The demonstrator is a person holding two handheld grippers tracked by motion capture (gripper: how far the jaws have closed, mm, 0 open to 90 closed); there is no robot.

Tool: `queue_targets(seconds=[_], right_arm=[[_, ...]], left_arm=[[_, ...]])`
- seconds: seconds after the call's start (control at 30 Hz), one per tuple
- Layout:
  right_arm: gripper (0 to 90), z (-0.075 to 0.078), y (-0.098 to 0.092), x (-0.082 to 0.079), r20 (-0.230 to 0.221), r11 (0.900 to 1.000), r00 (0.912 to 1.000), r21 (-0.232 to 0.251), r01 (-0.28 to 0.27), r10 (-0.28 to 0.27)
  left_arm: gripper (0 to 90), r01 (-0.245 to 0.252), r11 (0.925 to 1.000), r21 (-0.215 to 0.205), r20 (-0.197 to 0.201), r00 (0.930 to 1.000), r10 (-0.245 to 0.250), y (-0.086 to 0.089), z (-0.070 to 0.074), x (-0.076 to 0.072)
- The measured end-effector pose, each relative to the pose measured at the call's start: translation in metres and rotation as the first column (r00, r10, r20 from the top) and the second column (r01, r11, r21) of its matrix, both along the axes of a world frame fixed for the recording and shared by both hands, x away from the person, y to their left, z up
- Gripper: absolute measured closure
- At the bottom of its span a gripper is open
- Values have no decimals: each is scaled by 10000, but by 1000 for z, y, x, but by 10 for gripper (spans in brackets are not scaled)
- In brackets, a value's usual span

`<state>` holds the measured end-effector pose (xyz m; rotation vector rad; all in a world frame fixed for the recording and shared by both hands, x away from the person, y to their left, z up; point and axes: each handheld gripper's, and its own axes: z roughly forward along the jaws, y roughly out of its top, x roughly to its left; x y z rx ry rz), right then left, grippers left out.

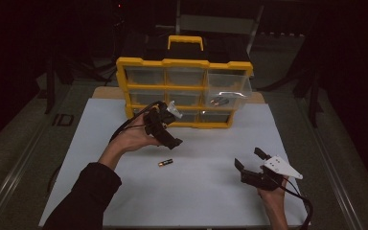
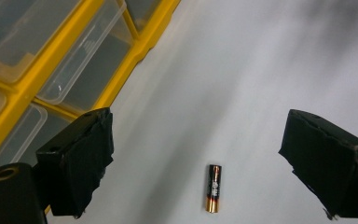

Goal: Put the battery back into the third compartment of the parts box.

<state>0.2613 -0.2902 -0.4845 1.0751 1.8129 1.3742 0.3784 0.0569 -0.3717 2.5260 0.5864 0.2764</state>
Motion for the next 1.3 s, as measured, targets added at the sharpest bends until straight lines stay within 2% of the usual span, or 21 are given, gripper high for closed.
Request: queue_targets(seconds=[0.73, 1.03, 1.17, 1.23, 1.3], right_arm=[[113, 0, 0, 0, 5, 10000, 10000, -4, 2, -2], [112, 0, 0, 0, 9, 10000, 10000, -23, -3, 3], [112, 0, 0, 0, 4, 10000, 10000, -22, -7, 7], [112, 0, 0, 0, 11, 10000, 10000, -27, -7, 7], [112, 0, 0, 0, 8, 10000, 10000, -18, 1, -1]], left_arm=[[97, -126, 9996, 253, -255, 9996, 132, 5, -21, -5], [103, -170, 9987, 479, -435, 9989, 191, 5, -33, -5], [114, -222, 9972, 720, -543, 9982, 262, 5, -43, -6], [116, -222, 9972, 720, -543, 9982, 262, 5, -43, -6], [119, -117, 9955, 937, -689, 9975, 182, 3, -49, -7]])
